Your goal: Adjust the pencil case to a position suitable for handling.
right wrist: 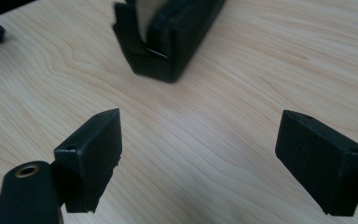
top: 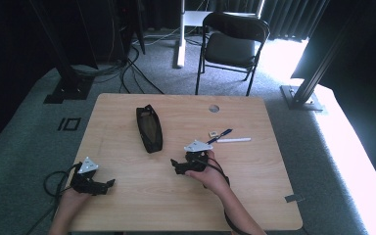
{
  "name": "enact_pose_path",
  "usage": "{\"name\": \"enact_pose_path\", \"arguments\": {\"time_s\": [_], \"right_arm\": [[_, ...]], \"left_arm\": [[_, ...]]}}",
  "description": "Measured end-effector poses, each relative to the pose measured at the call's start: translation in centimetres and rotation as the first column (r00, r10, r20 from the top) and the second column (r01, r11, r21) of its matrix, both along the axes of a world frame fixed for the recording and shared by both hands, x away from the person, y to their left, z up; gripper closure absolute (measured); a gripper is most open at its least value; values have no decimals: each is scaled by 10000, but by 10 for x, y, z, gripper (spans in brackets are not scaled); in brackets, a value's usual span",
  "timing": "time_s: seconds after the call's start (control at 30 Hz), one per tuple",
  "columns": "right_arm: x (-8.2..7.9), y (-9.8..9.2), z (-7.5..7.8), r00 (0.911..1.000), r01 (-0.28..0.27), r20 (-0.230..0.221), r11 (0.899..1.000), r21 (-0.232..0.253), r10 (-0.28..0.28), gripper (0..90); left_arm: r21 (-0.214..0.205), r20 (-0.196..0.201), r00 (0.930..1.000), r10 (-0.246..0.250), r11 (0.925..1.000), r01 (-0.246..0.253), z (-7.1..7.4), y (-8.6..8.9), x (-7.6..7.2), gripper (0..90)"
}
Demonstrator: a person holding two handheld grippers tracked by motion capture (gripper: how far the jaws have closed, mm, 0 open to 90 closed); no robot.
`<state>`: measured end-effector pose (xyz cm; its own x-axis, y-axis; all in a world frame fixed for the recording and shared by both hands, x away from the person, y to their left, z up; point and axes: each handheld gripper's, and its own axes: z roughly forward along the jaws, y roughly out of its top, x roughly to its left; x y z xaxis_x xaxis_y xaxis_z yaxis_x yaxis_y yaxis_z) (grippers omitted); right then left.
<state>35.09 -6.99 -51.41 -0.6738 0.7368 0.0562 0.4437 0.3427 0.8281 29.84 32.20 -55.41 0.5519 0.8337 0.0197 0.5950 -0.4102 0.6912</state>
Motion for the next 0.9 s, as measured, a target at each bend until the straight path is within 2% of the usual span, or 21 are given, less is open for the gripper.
{"name": "enact_pose_path", "arguments": {"time_s": [0.23,0.27,0.33,0.37,0.6,0.83,0.9], "right_arm": [[1,24,2,9994,-343,35,9993,128,342,142],[2,34,2,9990,-443,47,9989,134,442,142],[2,37,2,9989,-464,67,9988,146,463,142],[2,46,3,9984,-552,121,9982,217,549,142],[5,66,2,9981,-549,297,9980,320,540,142],[13,85,0,9983,-448,387,9983,382,433,246],[14,87,0,9977,-395,553,9990,187,385,325]], "left_arm": [[0,1,10000,-1,10000,1,0,0,0,17],[-3,0,10000,0,10000,0,0,0,0,16],[1,-1,10000,-2,10000,2,0,0,0,16],[1,0,10000,-1,10000,1,0,0,0,16],[0,-2,10000,0,10000,0,0,0,0,17],[18,7,10000,-15,10000,15,0,0,0,16],[10,12,10000,-25,10000,25,0,0,0,17]]}}
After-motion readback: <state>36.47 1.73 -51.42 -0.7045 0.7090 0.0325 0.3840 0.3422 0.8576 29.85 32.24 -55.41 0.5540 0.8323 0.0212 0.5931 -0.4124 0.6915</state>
